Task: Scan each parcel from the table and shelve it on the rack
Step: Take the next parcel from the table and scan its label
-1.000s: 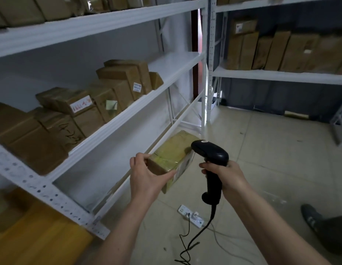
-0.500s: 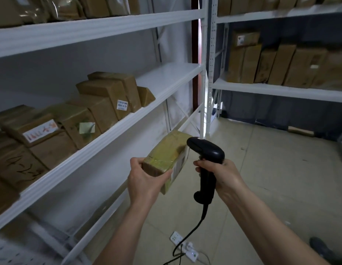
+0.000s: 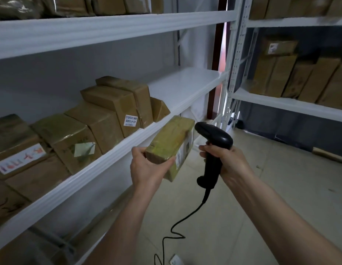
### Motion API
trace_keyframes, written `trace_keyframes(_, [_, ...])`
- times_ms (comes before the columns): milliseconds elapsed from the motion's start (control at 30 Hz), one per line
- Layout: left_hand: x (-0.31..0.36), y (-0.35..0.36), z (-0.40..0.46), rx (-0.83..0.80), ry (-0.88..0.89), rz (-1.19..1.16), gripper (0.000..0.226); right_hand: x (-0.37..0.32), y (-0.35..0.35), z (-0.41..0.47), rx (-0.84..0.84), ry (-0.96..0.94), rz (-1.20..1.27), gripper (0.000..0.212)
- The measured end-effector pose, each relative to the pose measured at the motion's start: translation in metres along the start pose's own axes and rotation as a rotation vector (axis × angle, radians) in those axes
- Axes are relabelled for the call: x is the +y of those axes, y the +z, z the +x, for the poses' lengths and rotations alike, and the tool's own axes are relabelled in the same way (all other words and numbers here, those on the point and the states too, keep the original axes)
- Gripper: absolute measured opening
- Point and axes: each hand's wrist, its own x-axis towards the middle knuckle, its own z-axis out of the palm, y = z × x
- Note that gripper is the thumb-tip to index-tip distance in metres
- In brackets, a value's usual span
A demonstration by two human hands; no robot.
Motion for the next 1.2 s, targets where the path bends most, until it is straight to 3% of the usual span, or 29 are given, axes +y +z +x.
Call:
trace_keyframes(267, [0.014, 0.004, 0.052, 0.091, 0.055, 0.036, 0.074, -0.033, 0.046, 0.066, -0.061, -0.070, 0.005, 0.030])
trace_keyframes(400, [0.030, 0.021, 0.079, 0.165, 0.051, 0.067, 0.075, -0.045, 0.059, 0.103, -0.092, -0.102, -0.035, 0.020])
trace_keyframes(667, [0.076, 0.109, 0.139, 0.263, 0.034, 0.137, 0.072, -0.084, 0.064, 0.199, -0.171, -0.090, -0.082, 0.014])
trace_keyframes(867, [0.090, 0.168, 0.197, 0.324, 0.134, 0.269, 0.094, -0.117, 0.076, 0.270, -0.310, -0.073, -0.149, 0.013])
trace_keyframes(1033, [0.085, 0.203, 0.239, 0.408, 0.201, 0.387, 0.078, -0.133, 0.089, 0.320, -0.429, -0.050, -0.235, 0.009])
trace_keyframes(1200, [0.081, 0.217, 0.256, 0.308, 0.145, 0.521, 0.079, -0.133, 0.096, 0.356, -0.502, 0.012, -0.314, 0.011])
